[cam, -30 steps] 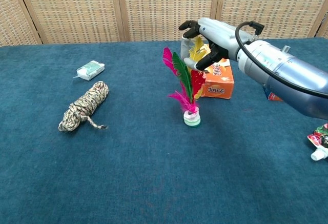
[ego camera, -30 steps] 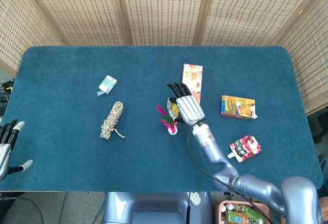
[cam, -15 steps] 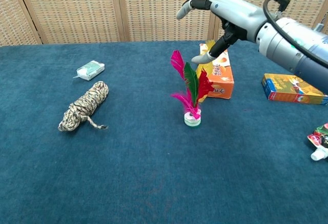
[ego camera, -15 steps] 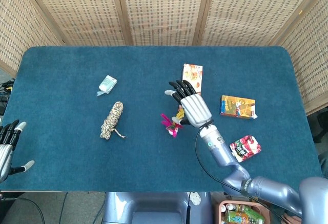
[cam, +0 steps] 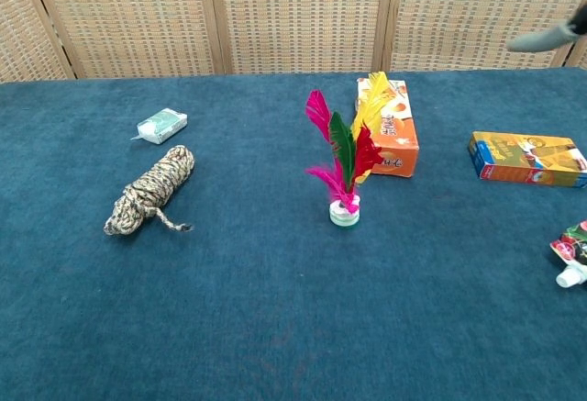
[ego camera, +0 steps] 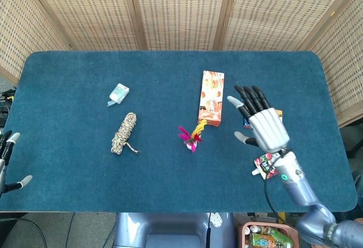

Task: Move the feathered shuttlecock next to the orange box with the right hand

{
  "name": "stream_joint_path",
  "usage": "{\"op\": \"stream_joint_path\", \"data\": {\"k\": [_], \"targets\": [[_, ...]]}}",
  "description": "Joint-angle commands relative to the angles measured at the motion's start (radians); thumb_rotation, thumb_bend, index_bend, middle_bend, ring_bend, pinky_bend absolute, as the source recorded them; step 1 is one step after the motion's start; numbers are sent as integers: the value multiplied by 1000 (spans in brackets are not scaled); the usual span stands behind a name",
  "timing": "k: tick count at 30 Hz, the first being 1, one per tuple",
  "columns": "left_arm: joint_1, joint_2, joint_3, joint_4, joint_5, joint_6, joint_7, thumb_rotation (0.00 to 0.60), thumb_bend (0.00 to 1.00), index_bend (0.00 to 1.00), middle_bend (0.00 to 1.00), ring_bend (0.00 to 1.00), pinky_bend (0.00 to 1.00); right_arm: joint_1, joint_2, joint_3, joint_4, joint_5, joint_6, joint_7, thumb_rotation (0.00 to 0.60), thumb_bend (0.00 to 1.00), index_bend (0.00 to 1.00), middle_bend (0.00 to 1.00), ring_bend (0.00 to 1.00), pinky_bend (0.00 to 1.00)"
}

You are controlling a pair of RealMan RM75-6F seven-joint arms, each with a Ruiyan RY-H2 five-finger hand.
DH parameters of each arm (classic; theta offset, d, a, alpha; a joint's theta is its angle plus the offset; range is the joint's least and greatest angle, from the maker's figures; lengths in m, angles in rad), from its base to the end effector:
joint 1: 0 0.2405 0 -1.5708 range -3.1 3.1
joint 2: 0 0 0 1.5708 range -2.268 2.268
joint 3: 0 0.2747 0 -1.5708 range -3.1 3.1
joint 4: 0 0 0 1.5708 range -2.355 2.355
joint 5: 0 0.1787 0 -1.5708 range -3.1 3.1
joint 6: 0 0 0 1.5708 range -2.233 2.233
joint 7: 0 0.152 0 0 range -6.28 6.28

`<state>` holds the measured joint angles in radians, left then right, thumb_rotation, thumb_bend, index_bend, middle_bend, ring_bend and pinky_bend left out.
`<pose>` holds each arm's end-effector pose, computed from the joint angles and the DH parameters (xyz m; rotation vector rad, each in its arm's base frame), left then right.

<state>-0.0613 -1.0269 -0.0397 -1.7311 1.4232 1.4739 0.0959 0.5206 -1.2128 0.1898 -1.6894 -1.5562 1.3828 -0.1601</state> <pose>-0.3147 0.1769 0.2168 -1.3475 -0.9139 -0.7866 -0.1657 -0.3088 0.1659 1.6478 -0.5492 1.3033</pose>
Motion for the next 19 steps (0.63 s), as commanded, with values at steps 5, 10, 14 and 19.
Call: {"op": "stream_joint_path", "data": {"k": [5, 10, 14, 19], "targets": [[12, -13, 1, 17, 25, 33, -1, 600, 0, 0, 0, 0, 0, -194, -19, -150, 138, -100, 179, 18, 600, 0, 0, 0, 0, 0], [16, -16, 5, 21, 42, 45, -6, 600, 0, 0, 0, 0, 0, -241, -54, -166, 203, -79, 196, 21, 600, 0, 0, 0, 0, 0], [18, -20, 6, 29, 49, 50, -7, 600, 0, 0, 0, 0, 0, -263, -52, -167, 209, -30, 164, 0, 600, 0, 0, 0, 0, 0], [22, -24, 10, 31, 59, 55, -5, 600, 0, 0, 0, 0, 0, -280, -45, -154, 188, 19, 144, -35, 600, 0, 0, 0, 0, 0]]}}
